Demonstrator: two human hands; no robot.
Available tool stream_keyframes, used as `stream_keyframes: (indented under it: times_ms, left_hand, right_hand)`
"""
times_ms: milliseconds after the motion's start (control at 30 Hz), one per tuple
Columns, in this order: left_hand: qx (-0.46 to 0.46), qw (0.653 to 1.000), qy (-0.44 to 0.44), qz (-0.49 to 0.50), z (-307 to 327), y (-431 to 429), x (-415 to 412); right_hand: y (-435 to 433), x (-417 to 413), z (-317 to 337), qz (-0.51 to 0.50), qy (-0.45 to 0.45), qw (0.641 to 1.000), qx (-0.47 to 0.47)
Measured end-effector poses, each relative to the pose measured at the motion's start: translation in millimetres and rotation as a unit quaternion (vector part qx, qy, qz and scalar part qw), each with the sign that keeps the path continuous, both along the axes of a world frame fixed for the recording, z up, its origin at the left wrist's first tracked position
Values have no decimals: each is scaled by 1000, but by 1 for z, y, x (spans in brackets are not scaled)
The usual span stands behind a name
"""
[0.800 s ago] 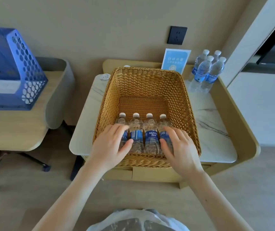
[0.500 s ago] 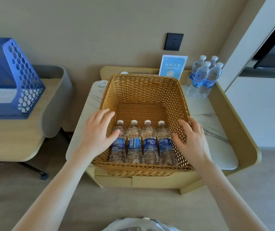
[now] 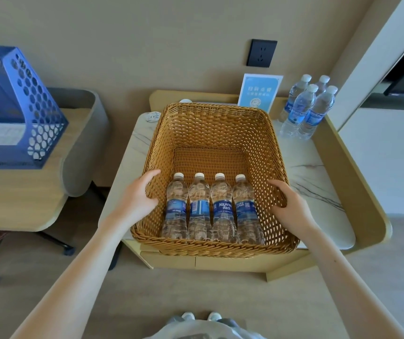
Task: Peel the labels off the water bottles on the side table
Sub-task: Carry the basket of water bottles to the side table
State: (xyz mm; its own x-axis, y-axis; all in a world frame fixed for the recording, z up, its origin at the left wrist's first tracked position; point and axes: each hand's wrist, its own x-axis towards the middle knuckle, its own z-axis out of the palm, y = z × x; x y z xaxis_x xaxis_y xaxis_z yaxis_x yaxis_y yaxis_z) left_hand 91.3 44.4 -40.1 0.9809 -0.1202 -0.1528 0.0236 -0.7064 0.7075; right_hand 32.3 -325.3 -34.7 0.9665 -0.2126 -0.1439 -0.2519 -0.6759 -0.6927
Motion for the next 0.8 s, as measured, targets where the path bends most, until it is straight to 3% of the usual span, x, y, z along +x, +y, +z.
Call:
stream_keyframes:
  times_ms: [800]
  left_hand:
    - [-53,997,-20,58,16,-12,-13]
  right_hand:
    - [2,-7,4,-25,-26,997,66]
